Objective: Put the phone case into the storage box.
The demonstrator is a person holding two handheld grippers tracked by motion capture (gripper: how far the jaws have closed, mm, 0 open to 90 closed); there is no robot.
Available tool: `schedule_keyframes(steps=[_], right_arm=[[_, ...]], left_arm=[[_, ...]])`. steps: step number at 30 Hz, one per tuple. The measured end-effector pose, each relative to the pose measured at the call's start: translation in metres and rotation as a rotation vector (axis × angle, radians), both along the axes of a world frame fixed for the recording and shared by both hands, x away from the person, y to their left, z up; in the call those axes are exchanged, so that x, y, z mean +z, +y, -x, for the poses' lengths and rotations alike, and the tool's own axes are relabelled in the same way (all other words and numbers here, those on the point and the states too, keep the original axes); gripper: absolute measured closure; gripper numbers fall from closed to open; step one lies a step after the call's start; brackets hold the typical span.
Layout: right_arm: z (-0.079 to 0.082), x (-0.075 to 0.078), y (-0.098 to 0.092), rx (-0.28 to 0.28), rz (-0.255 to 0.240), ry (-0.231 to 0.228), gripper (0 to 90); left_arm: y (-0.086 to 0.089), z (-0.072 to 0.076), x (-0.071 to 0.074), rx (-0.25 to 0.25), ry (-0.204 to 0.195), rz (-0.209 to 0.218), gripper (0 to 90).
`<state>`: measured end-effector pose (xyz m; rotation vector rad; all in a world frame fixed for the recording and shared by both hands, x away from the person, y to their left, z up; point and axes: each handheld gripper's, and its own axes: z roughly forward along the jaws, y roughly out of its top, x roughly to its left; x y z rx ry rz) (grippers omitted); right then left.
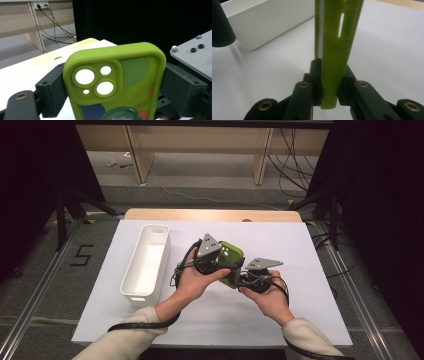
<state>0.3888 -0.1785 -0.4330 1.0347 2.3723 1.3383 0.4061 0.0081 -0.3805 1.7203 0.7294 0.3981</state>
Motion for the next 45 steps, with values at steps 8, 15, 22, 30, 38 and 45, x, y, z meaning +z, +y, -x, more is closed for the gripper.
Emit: schedule_keyframes(steps=[8, 15, 22, 30, 38, 45], right_arm=[[-0.001, -0.001, 0.000, 0.002, -0.007, -0.003, 75.9], [-0.001, -0.001, 0.000, 0.002, -0.010, 0.010, 54.0], [-0.002, -0.003, -0.003, -0.015, 0.015, 0.004, 16.5], [-0.001, -0.001, -0.009, 0.019, 0.003, -0.005, 1.6], [0.001, 0.001, -0.016, 0.010, -0.005, -0.025, 0.4], [0.001, 0.002, -0.024, -0.012, -0.016, -0.032, 0.3]], left_arm=[[0.001, 0.001, 0.000, -0.003, -0.011, 0.001, 15.8], [0.004, -0.001, 0.003, 0.008, -0.026, 0.001, 16.0], [0.011, -0.003, 0.006, 0.021, -0.031, 0.002, 16.1], [0.020, -0.005, 0.011, 0.042, -0.039, 0.008, 16.1], [0.030, -0.006, 0.015, 0.057, -0.044, 0.009, 16.1], [0.037, -0.006, 0.017, 0.074, -0.045, 0.009, 16.1]])
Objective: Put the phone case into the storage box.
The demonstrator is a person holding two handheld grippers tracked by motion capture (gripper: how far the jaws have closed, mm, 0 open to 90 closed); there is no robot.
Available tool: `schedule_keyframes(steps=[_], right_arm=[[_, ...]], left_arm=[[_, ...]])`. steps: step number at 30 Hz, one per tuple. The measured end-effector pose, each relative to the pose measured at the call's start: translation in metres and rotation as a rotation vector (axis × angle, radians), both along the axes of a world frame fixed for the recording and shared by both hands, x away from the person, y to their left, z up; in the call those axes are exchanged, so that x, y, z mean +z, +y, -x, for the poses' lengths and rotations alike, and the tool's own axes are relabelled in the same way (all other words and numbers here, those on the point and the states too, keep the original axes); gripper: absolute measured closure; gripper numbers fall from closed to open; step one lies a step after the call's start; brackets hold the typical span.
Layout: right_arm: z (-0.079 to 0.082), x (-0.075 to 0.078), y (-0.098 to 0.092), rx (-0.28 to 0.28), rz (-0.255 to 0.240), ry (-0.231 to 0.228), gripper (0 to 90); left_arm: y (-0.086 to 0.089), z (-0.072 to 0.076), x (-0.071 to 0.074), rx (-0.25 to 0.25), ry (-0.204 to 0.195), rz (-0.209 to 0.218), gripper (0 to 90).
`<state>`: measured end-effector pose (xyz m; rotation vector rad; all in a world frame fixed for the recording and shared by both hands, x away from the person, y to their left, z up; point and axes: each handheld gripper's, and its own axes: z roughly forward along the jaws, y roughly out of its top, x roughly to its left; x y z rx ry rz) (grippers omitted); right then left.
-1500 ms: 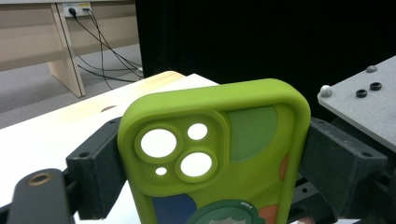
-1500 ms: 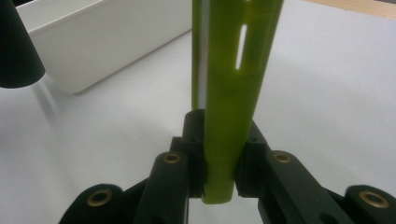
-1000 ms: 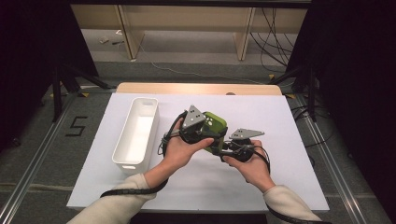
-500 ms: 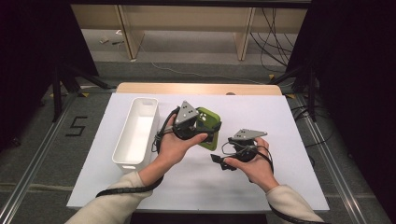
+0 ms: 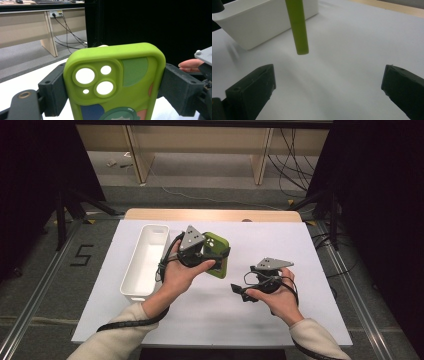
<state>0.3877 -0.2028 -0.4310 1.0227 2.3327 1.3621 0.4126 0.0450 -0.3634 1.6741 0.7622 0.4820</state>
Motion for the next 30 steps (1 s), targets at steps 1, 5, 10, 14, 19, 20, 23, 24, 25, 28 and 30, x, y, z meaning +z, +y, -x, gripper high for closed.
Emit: schedule_keyframes(steps=[1, 5, 10, 14, 19, 20, 23, 24, 25, 28, 30], right_arm=[[0.000, 0.001, -0.002, -0.005, 0.001, -0.003, 0.3], [0.001, 0.001, -0.005, -0.011, -0.002, -0.007, 0.3], [0.001, 0.001, -0.007, -0.013, -0.007, -0.010, 0.4], [0.001, 0.002, -0.009, -0.017, -0.011, -0.016, 0.4], [0.001, 0.003, -0.012, -0.020, -0.015, -0.021, 0.3], [0.002, 0.003, -0.012, -0.020, -0.015, -0.022, 0.3], [0.003, 0.003, -0.015, -0.024, -0.018, -0.024, 0.3], [0.003, 0.003, -0.015, -0.024, -0.018, -0.024, 0.3], [0.003, 0.003, -0.016, -0.025, -0.020, -0.027, 0.3], [0.005, 0.004, -0.019, -0.028, -0.023, -0.030, 0.3], [0.006, 0.004, -0.021, -0.032, -0.023, -0.032, 0.3]], left_arm=[[0.001, 0.000, 0.000, 0.003, -0.002, -0.001, 16.1], [0.004, 0.000, 0.001, 0.010, -0.001, -0.002, 16.1], [0.009, -0.001, 0.001, 0.019, -0.001, -0.004, 16.1], [0.014, -0.001, 0.002, 0.031, 0.000, -0.002, 16.1], [0.019, -0.001, 0.003, 0.039, -0.003, -0.002, 16.2], [0.020, -0.001, 0.003, 0.042, -0.003, -0.002, 16.1], [0.023, 0.000, 0.003, 0.048, -0.003, -0.003, 16.2], [0.025, 0.000, 0.003, 0.052, -0.003, -0.003, 16.2], [0.026, 0.000, 0.004, 0.054, -0.002, -0.003, 16.2], [0.029, 0.000, 0.004, 0.062, -0.004, -0.002, 16.2], [0.031, -0.001, 0.004, 0.065, -0.005, -0.003, 16.2]])
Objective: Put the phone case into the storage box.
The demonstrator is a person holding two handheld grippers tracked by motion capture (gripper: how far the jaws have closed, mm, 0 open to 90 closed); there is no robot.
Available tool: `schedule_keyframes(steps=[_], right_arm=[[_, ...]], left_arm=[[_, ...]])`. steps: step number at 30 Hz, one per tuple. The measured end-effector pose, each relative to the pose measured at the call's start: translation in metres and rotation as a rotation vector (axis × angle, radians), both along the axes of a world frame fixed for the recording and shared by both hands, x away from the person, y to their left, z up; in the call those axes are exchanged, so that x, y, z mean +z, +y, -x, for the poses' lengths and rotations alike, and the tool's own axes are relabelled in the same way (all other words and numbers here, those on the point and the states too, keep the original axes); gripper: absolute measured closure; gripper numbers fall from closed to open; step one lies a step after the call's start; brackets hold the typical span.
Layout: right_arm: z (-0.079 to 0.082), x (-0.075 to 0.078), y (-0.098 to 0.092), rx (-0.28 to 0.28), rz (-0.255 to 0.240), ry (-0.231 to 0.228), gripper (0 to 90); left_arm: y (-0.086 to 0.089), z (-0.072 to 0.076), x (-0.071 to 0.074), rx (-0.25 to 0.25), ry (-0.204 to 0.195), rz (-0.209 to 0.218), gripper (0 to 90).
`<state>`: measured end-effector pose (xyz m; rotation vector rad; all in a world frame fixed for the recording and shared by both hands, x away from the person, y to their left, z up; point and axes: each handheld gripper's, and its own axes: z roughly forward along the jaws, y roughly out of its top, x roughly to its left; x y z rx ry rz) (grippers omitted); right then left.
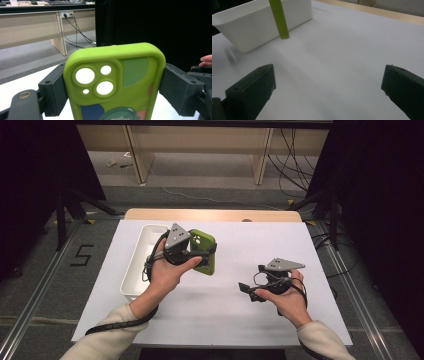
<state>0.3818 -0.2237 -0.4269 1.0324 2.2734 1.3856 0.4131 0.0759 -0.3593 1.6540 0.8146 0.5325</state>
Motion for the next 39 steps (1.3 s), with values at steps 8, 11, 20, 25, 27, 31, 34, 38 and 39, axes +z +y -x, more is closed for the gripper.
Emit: schedule_keyframes(steps=[8, 11, 20, 25, 27, 31, 34, 38, 39], right_arm=[[0.004, 0.002, -0.009, -0.016, -0.015, -0.015, 0.4], [0.006, 0.002, -0.011, -0.019, -0.023, -0.018, 0.3], [0.010, 0.002, -0.020, -0.033, -0.027, -0.020, 0.3], [0.011, 0.002, -0.021, -0.033, -0.030, -0.022, 0.3], [0.012, 0.001, -0.022, -0.035, -0.027, -0.024, 0.3], [0.012, 0.002, -0.024, -0.040, -0.033, -0.026, 0.4], [0.013, 0.002, -0.025, -0.040, -0.031, -0.025, 0.4], [0.014, 0.001, -0.026, -0.042, -0.030, -0.025, 0.3], [0.014, 0.001, -0.026, -0.042, -0.030, -0.025, 0.4]], left_arm=[[0.007, 0.001, 0.003, 0.013, -0.006, 0.002, 16.2], [0.011, 0.001, 0.004, 0.021, -0.007, 0.003, 16.2], [0.023, 0.002, 0.004, 0.048, -0.002, 0.004, 16.3], [0.028, 0.001, 0.004, 0.058, -0.001, 0.006, 16.3], [0.029, 0.001, 0.004, 0.061, -0.001, 0.006, 16.3], [0.032, 0.001, 0.004, 0.066, 0.000, 0.011, 16.3], [0.033, 0.001, 0.004, 0.071, 0.001, 0.011, 16.3], [0.036, 0.000, 0.005, 0.079, 0.001, 0.012, 16.4], [0.037, 0.000, 0.005, 0.081, -0.001, 0.010, 16.4]])
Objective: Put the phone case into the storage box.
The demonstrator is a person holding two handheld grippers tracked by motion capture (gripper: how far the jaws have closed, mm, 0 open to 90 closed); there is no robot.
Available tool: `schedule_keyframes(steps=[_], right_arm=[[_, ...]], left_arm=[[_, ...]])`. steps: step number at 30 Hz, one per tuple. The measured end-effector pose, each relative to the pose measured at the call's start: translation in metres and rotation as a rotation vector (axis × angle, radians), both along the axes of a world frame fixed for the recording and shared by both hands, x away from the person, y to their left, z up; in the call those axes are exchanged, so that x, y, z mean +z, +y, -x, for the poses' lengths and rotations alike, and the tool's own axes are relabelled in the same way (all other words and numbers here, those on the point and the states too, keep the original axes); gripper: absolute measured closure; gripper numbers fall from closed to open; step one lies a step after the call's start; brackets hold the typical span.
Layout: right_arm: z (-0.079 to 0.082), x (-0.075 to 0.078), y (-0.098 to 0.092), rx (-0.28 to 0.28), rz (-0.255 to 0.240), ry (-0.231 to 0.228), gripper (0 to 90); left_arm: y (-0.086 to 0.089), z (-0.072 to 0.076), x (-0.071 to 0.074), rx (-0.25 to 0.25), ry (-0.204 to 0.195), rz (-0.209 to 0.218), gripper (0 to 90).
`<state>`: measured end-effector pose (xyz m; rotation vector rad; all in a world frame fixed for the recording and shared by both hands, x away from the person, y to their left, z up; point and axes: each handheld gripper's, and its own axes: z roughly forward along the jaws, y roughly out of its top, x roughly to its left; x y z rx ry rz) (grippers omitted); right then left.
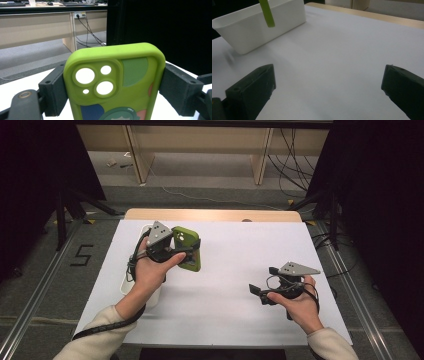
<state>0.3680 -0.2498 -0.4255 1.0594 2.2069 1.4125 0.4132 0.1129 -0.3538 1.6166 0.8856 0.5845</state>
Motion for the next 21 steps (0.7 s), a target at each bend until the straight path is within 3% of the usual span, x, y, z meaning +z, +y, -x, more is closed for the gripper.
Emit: schedule_keyframes(steps=[21], right_arm=[[0.003, -0.001, -0.001, 0.011, 0.007, -0.010, 0.4]], left_arm=[[0.013, -0.004, 0.006, 0.040, -0.016, -0.015, 16.4]])
